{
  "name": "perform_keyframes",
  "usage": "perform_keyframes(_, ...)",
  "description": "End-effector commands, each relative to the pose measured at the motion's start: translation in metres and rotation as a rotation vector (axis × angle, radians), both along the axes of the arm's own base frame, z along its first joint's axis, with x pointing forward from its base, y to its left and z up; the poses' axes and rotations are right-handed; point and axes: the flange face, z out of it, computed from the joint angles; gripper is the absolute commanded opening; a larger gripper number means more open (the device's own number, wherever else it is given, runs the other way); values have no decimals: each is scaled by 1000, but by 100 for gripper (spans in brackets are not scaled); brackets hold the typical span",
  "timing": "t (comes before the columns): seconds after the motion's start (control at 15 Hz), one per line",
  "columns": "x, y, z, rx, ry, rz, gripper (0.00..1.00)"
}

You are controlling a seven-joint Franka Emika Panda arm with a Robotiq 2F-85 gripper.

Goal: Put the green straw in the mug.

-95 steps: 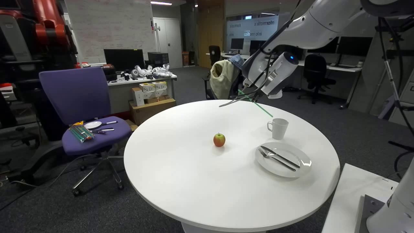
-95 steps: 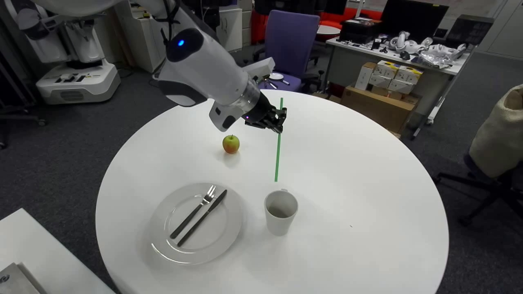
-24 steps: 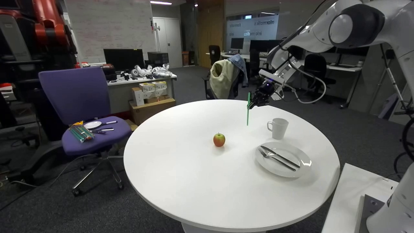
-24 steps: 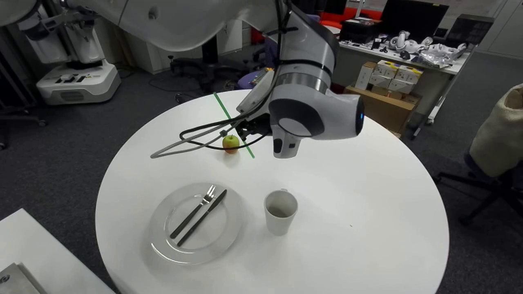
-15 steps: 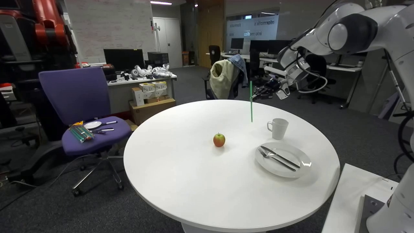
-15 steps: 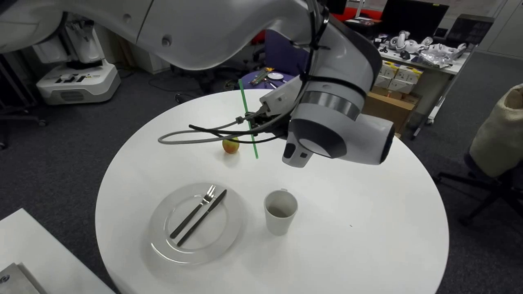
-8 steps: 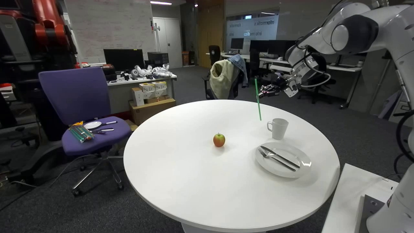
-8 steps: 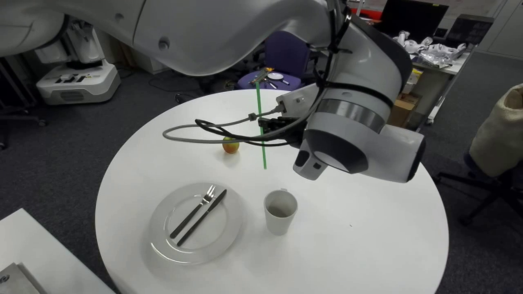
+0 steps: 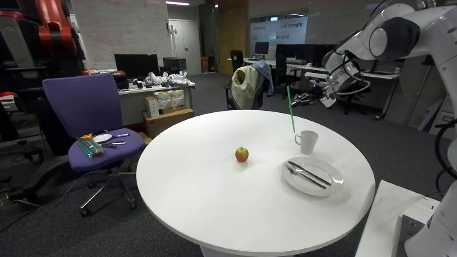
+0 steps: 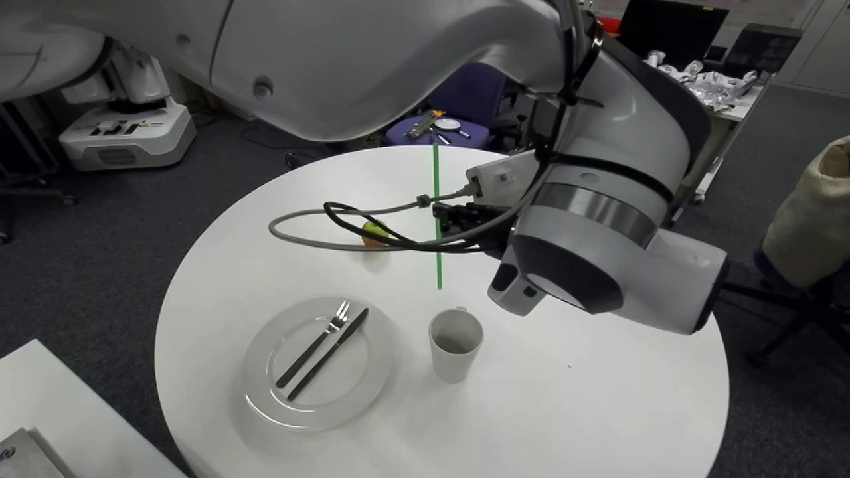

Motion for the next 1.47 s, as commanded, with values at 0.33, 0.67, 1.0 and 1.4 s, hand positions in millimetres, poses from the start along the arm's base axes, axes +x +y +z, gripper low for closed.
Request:
perform_keyframes(0.33,-13,-21,19,30,6,-26,0)
perform_keyframes(0.67,-18,-28,23,25,3,-38,0)
perform_keyframes(1.0,-22,-31,23,27,4,-44,0)
perform_keyframes(1.4,-24,-29,23,-6,50,-20,0)
